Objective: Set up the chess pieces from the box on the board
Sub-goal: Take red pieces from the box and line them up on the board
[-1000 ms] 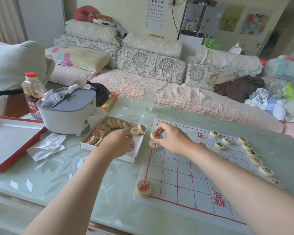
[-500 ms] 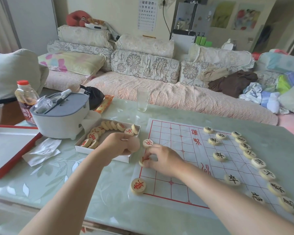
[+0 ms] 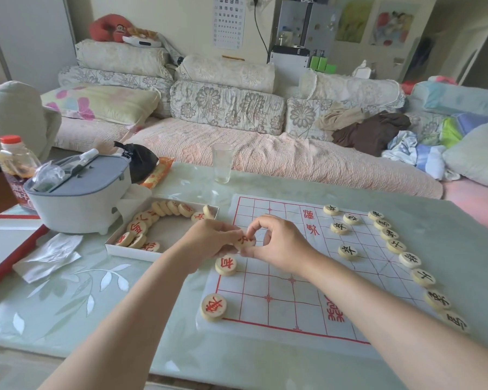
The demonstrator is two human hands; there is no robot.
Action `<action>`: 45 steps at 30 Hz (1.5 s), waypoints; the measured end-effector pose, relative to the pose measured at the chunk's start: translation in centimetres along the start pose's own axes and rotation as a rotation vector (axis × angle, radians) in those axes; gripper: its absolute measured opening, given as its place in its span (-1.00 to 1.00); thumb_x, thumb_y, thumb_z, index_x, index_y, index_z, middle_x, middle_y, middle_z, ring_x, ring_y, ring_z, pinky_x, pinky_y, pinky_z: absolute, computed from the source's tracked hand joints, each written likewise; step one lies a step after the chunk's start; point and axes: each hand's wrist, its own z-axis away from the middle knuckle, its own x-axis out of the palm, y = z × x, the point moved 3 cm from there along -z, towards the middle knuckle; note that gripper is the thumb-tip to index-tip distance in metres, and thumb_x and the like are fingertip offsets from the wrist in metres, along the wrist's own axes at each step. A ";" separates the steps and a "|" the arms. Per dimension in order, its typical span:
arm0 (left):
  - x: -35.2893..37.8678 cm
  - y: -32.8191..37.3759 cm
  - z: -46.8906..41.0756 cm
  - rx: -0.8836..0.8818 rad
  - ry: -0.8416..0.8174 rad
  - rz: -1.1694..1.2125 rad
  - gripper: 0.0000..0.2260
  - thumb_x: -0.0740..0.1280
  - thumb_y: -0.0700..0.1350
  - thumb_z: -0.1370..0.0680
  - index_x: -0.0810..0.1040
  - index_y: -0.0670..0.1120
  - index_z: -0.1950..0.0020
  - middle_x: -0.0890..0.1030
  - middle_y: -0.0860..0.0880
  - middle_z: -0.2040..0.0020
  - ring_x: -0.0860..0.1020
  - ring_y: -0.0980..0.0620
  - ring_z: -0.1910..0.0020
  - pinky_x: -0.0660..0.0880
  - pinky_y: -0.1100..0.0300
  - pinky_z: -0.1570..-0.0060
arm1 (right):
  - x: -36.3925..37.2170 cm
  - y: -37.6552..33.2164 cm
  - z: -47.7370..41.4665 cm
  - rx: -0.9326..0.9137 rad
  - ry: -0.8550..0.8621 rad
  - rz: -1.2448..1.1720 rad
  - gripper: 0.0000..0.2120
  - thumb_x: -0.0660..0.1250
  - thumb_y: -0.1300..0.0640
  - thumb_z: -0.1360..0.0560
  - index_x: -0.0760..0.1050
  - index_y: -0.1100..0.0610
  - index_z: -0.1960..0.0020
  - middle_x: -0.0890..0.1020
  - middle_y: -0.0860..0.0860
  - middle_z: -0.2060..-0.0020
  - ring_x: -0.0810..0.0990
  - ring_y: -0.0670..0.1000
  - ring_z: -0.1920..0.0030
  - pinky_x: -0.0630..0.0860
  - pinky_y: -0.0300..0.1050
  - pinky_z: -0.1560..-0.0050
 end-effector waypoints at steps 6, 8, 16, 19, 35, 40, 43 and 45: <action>4.3 -0.4 -1.2 0.161 -0.025 -0.585 -0.79 0.28 -0.08 -0.56 0.59 0.05 -0.17 0.64 0.03 -0.01 0.62 0.02 0.06 0.51 0.23 0.17 | -2.3 4.1 2.5 0.104 -0.007 0.106 -0.79 0.52 -0.12 -0.38 0.53 -0.10 0.11 0.58 -0.29 0.11 0.51 -0.34 0.13 0.38 -0.36 0.11; 5.3 -0.9 -1.4 0.223 -0.016 -0.861 -0.74 0.28 -0.07 -0.56 0.53 0.09 -0.25 0.55 0.01 -0.17 0.53 0.01 -0.13 0.49 0.16 -0.09 | -3.1 5.8 3.7 0.169 -0.021 0.158 -0.79 0.46 -0.18 -0.40 0.53 -0.11 0.08 0.58 -0.23 0.02 0.52 -0.24 -0.03 0.46 -0.21 -0.04; 4.6 -2.4 -0.8 0.113 0.095 -1.243 -0.69 0.23 -0.14 -0.54 0.49 0.05 -0.27 0.37 -0.07 -0.25 0.33 -0.09 -0.27 0.42 0.07 -0.14 | -3.5 8.5 6.6 0.228 -0.035 0.187 -0.78 0.44 -0.20 -0.42 0.51 -0.13 0.06 0.57 -0.27 0.02 0.50 -0.33 0.13 0.35 -0.34 0.18; 4.5 -2.8 -0.6 0.126 0.100 -1.214 -0.70 0.24 -0.18 -0.52 0.50 0.02 -0.23 0.39 -0.07 -0.21 0.34 -0.08 -0.23 0.43 0.11 -0.09 | -2.7 8.3 6.4 0.218 -0.104 0.226 -0.78 0.39 -0.23 -0.43 0.53 -0.11 0.08 0.57 -0.22 0.03 0.55 -0.15 0.01 0.48 -0.19 0.01; 0.2 -2.1 -0.8 0.265 0.223 -1.052 -0.75 0.22 -0.08 -0.56 0.53 0.07 -0.22 0.52 -0.01 -0.14 0.43 -0.06 -0.19 0.47 0.01 -0.11 | 1.2 4.7 2.6 0.134 -0.043 0.139 -0.90 0.31 0.03 -0.53 0.55 -0.08 -0.03 0.53 -0.13 -0.07 0.53 -0.08 -0.06 0.47 -0.11 -0.11; -3.7 -2.3 -1.2 0.249 0.316 -0.959 -0.73 0.19 -0.14 -0.56 0.56 0.06 -0.19 0.54 0.03 -0.14 0.52 -0.02 -0.08 0.51 0.08 -0.04 | 4.1 1.8 -2.7 0.104 -0.018 0.083 -0.90 0.32 0.06 -0.52 0.57 -0.06 -0.02 0.59 -0.14 -0.02 0.55 -0.07 -0.05 0.49 -0.14 -0.07; -5.8 -3.3 -1.5 0.235 0.294 -0.961 -0.73 0.22 -0.14 -0.56 0.54 0.05 -0.23 0.53 0.02 -0.19 0.49 0.01 -0.15 0.48 0.09 -0.11 | 5.6 0.2 -6.4 0.109 -0.021 0.113 -0.89 0.31 0.07 -0.51 0.52 -0.09 -0.02 0.59 -0.14 0.01 0.55 -0.06 0.02 0.47 -0.15 0.04; -7.1 -4.0 -1.6 0.205 0.285 -0.981 -0.72 0.23 -0.11 -0.57 0.53 0.06 -0.26 0.50 0.01 -0.24 0.45 -0.02 -0.23 0.45 0.07 -0.18 | 6.6 -0.4 -8.8 0.116 -0.021 0.176 -0.83 0.29 0.05 -0.51 0.52 -0.08 -0.09 0.59 -0.13 -0.01 0.55 -0.04 -0.02 0.46 -0.14 0.04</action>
